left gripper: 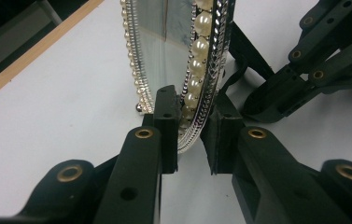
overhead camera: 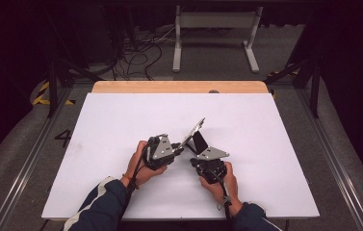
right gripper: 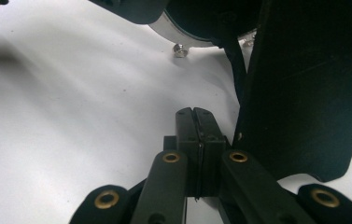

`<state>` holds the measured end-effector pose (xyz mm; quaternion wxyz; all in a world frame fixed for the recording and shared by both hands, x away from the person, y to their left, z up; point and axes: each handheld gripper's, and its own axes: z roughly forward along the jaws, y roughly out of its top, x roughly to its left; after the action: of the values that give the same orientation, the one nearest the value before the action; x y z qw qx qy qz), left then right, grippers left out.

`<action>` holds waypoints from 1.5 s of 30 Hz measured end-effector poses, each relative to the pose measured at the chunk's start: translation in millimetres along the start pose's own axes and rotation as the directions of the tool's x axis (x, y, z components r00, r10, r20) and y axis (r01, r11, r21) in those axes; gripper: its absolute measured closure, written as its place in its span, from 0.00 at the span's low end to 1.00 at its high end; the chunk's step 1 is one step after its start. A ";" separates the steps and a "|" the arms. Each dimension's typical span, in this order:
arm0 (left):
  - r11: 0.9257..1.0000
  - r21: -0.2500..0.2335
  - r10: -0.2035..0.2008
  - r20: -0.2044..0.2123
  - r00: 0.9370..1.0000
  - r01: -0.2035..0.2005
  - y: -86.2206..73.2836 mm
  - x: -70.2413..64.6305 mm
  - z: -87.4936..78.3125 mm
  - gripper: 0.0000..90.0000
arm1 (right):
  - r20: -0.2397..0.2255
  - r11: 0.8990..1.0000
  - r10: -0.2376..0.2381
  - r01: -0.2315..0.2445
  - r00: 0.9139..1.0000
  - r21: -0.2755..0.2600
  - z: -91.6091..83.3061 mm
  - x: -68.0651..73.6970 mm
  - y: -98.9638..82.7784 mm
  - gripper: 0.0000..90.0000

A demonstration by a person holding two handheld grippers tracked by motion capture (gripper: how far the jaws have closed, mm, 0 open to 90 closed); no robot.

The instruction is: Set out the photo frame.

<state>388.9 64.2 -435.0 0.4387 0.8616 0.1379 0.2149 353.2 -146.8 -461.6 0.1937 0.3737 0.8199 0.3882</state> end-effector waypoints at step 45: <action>0.998 -0.032 -0.044 0.070 0.997 0.046 2.6 -4.8 9.2 0.80 | 0.027 1.000 0.021 -0.021 0.999 -0.004 -5.5 -40.0 -4.2 1.00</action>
<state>389.4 54.2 -438.9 0.4622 0.8578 0.1382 0.1771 373.8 -181.8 -460.4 0.2015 0.3872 0.8125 0.3865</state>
